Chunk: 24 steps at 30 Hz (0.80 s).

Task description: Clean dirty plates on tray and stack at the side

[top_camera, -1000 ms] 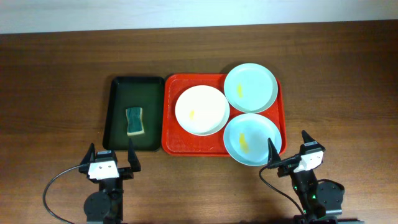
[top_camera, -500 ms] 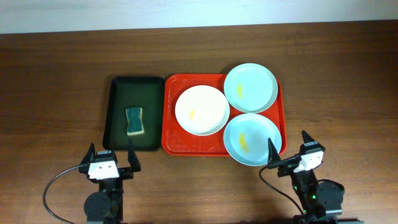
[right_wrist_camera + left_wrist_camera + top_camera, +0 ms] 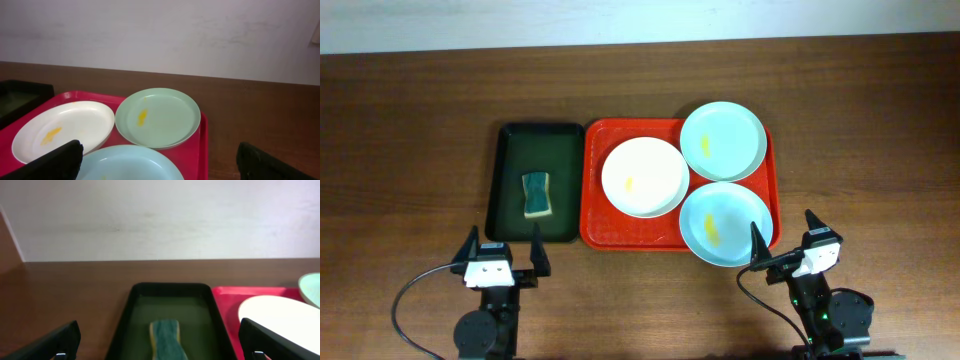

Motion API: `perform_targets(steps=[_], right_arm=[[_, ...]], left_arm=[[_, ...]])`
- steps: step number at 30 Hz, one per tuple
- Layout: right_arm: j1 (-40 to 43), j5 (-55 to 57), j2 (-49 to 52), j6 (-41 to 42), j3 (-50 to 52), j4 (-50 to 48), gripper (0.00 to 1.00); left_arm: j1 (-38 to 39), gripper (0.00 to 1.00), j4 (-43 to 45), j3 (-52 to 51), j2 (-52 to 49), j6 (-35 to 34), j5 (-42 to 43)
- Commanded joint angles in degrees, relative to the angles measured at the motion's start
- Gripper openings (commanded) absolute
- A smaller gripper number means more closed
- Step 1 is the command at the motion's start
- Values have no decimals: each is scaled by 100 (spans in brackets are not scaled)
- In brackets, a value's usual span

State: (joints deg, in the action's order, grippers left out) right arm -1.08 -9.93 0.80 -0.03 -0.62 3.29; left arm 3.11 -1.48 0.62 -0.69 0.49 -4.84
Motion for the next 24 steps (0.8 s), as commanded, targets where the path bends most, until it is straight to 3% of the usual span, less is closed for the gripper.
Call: perform_targets(steps=[1, 7, 14, 19, 24], right_arm=[[35, 11, -7, -11, 31, 39, 99], [35, -35, -4, 461, 31, 42, 99], [35, -35, -7, 461, -166, 96, 99], [35, -35, 37, 461, -1058, 662, 99], [35, -85, 809, 461, -2566, 1499, 98]], left_arm=[[-28, 99, -22, -9, 24, 129, -177], [-28, 99, 267, 70, 24, 129, 437], [-28, 99, -1403, 1705, -282, 125, 621], [-28, 99, -1661, 2918, -1320, -133, 855], [-28, 99, -3158, 4944, -3088, -131, 920]])
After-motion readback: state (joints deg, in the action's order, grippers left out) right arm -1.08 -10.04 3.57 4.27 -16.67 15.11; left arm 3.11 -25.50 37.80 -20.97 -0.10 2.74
